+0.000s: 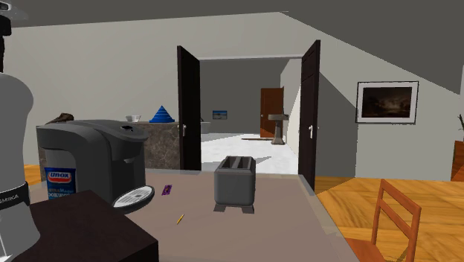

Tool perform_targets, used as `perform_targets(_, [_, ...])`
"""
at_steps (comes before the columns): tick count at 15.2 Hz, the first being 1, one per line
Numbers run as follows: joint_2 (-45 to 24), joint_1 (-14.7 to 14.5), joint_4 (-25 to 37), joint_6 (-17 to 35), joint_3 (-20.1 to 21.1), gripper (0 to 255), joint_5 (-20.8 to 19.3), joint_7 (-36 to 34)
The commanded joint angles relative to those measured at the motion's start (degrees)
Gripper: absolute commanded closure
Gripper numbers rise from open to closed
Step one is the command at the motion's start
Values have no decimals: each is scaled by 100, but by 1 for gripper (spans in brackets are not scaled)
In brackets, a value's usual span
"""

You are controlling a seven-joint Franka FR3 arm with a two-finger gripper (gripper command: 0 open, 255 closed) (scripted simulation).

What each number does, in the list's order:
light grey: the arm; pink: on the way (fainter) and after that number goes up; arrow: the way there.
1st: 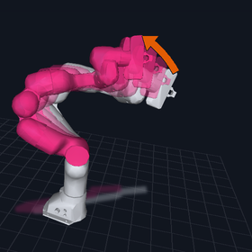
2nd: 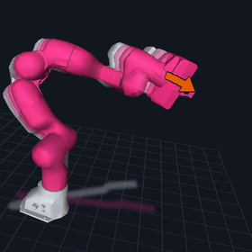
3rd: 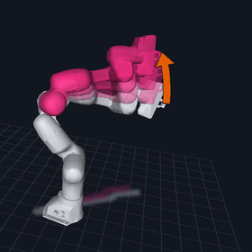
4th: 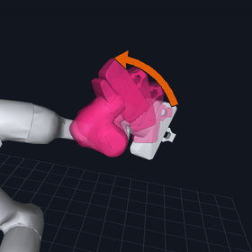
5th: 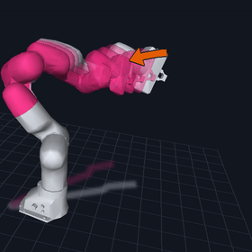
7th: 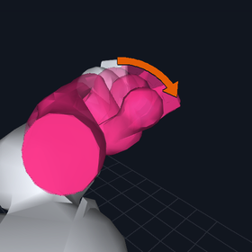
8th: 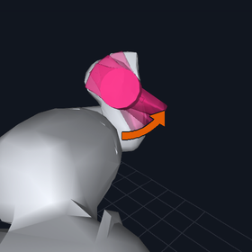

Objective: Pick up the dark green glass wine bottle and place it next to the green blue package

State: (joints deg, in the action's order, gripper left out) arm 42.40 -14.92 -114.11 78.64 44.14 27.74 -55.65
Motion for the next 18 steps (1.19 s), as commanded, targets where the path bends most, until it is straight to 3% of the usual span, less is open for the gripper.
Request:
perform_targets(1, [58,-25,-189,142,38,255,45,29])
perform_targets(18, [380,-201,-1549,1244,473,255,461,220])
